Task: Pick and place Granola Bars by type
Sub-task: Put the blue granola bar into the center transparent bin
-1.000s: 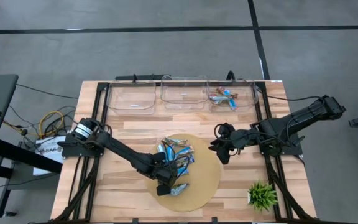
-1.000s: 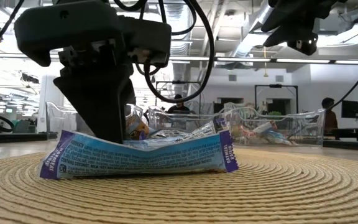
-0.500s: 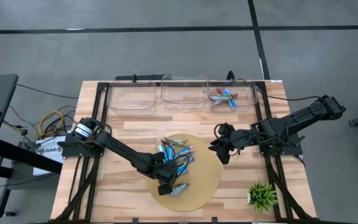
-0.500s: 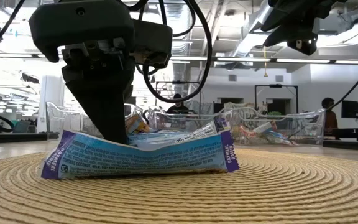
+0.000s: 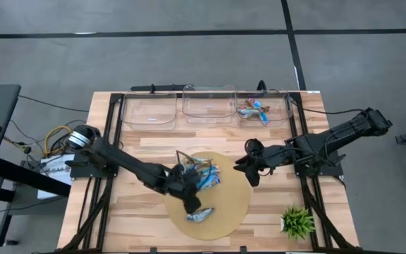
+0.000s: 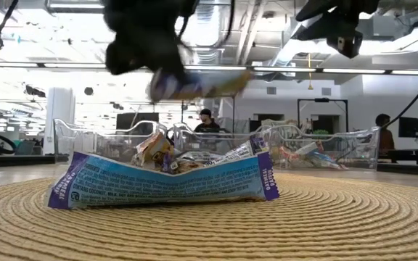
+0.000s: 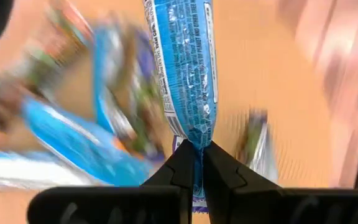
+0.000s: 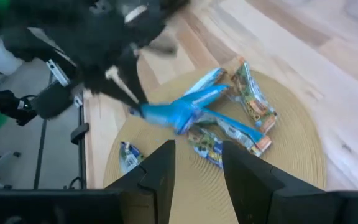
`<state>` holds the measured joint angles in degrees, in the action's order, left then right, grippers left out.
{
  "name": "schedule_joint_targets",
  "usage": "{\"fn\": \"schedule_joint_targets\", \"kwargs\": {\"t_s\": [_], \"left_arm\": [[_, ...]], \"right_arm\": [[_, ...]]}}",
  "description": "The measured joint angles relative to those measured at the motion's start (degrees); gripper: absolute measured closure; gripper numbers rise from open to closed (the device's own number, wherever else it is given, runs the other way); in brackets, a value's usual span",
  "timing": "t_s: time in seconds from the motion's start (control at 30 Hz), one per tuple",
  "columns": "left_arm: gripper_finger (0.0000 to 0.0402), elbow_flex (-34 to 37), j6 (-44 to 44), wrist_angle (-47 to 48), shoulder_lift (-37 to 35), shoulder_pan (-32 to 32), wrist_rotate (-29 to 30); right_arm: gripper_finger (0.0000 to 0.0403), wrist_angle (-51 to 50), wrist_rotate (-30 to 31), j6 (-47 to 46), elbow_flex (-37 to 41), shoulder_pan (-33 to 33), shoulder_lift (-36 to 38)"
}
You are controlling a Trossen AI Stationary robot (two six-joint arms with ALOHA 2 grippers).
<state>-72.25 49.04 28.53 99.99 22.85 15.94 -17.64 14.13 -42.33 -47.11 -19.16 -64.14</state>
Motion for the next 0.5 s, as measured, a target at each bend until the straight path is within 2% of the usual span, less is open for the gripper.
{"fn": "schedule_joint_targets", "kwargs": {"t_s": [0.17,0.27,0.5], "left_arm": [[0.0399,0.00,-0.44,0.19,-6.40,-4.46,7.05],[0.0398,0.00,-3.28,0.17,-9.58,-8.87,9.88],[0.0397,0.00,-11.04,0.03,-12.88,-22.55,8.84]], "right_arm": [[0.0280,0.54,3.35,2.11,0.00,0.99,0.00],[0.0280,0.58,7.41,2.34,0.00,2.06,0.00],[0.0280,1.44,18.91,5.77,0.00,6.45,0.00]]}}
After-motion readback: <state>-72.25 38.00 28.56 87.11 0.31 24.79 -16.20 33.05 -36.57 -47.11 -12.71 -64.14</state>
